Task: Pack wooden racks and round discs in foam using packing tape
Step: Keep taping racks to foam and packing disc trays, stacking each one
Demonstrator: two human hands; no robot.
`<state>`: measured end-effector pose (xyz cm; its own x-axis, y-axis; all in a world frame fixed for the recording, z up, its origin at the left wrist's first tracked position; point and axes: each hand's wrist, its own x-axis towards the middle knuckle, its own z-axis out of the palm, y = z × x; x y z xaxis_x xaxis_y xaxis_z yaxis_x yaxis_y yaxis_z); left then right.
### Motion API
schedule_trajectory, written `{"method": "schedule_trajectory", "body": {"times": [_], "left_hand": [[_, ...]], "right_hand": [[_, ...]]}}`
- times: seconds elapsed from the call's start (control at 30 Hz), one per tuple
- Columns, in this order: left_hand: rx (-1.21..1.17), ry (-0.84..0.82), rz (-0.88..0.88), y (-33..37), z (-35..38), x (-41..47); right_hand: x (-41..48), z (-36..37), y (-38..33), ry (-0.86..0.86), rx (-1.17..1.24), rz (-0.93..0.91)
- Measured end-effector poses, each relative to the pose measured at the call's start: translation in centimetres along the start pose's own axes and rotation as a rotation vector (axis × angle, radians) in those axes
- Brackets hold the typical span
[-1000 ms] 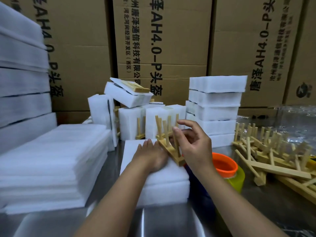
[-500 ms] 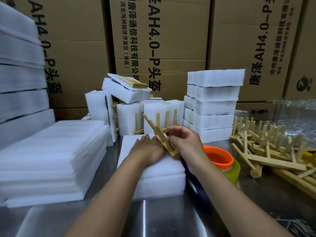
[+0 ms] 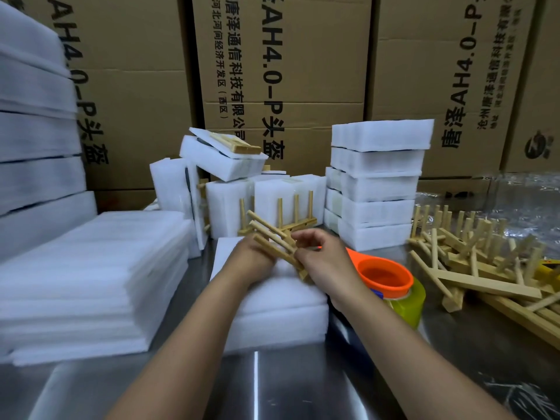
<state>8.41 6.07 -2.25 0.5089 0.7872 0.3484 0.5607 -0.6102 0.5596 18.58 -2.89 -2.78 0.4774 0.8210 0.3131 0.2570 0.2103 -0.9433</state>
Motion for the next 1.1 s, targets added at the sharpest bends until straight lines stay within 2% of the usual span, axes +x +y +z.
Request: {"method": "schedule_trajectory", "body": {"times": [0.07,0.13,0.23,0.27,0.33,0.43,0.5,0.67,0.73,0.8,0.9,0.97,1.03,1.1], "left_hand": [[-0.253,0.221,-0.111,-0.8,-0.5,0.1],[-0.597,0.353,-0.269,-1.2,-1.1,0.4],[-1.044,0.412,-0.479,-1.4,-1.8,0.6],[-1.119,0.423,-0.509,-1.4,-1.9,0.7],[-1.033,0.476,-0.483,-1.4,-1.9,0.6],[-0.693,0.500,-0.259,-0.7,-1.5,-0.1],[-0.518,0.394,-0.141,-0.2,-1.1,-0.3],[0.133,-0.062,-0.022,0.2,0.3,-0.2],[0.165,-0.080,-0.002,0.4,0.2,-0.4],[0.052,-0.002,-0.056,0.3,0.0,-0.3],[-0.009,0.281,-0.073,0.7,-0.3,-0.8],[0.037,0.491,-0.002,1.2,-0.4,-1.4],[0.088,0.632,0.098,1.8,-0.6,-2.3],[0.122,0.750,0.270,2.2,-0.9,-3.0]], "right_hand": [[0.0,0.1,0.1,0.001,-0.027,-0.015],[0.0,0.3,0.3,-0.005,-0.044,-0.034],[0.0,0.6,0.7,-0.021,-0.119,-0.068],[0.0,0.7,0.8,-0.028,-0.145,-0.081],[-0.1,0.9,0.8,-0.036,-0.209,-0.107],[-0.3,0.9,0.7,-0.007,-0.353,-0.185],[-0.5,0.9,0.5,0.008,-0.424,-0.237],[-0.5,0.9,0.7,0.024,-0.490,-0.250],[-0.5,0.8,0.7,0.058,-0.445,-0.257],[-0.5,0.7,0.6,0.091,-0.387,-0.258],[-0.5,0.6,0.6,0.092,-0.358,-0.259],[-0.6,0.6,0.7,0.084,-0.370,-0.263],[-0.7,0.6,0.7,0.080,-0.384,-0.261],[-0.7,0.6,0.7,0.077,-0.391,-0.254]]}}
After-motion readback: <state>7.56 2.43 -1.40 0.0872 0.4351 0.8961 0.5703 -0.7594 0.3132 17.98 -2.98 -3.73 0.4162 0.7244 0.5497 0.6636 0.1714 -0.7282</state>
